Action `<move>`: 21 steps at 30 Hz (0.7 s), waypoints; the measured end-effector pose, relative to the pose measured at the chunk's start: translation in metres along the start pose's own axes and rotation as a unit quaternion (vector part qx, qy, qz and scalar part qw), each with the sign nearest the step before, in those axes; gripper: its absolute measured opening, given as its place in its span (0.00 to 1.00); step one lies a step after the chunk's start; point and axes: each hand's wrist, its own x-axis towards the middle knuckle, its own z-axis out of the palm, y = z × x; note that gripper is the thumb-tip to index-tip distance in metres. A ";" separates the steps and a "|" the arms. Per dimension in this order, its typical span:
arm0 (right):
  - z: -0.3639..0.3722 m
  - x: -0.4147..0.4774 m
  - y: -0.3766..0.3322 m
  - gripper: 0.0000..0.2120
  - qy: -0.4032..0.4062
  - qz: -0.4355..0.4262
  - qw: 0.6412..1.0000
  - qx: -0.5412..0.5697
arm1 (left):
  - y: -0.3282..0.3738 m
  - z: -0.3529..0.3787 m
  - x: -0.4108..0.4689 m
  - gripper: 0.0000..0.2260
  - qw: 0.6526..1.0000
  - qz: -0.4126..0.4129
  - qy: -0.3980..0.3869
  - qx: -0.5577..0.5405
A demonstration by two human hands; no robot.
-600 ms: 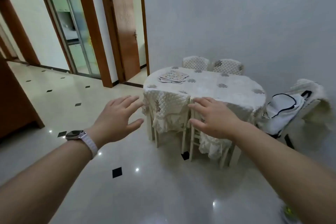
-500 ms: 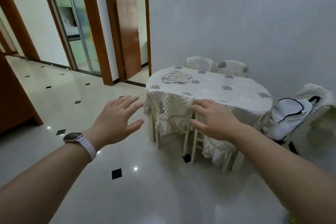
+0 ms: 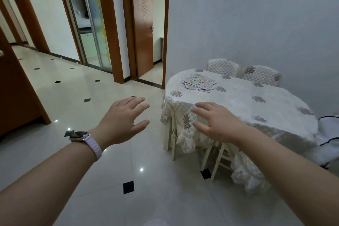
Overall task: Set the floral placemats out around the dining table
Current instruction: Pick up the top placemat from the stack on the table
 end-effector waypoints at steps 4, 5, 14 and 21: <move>0.010 0.051 0.013 0.27 0.009 -0.007 1.000 0.011 | -0.024 0.016 0.037 0.34 1.000 -0.012 -0.002 0.001; 0.015 0.065 0.018 0.27 0.011 -0.010 1.000 0.013 | -0.031 0.021 0.048 0.33 1.000 -0.013 -0.002 0.002; 0.070 0.211 0.087 0.25 0.001 -0.020 0.999 0.039 | -0.098 0.093 0.169 0.29 0.998 -0.021 -0.033 0.042; 0.080 0.338 0.158 0.26 0.008 -0.040 0.998 0.050 | -0.143 0.115 0.292 0.30 0.996 -0.044 -0.038 0.060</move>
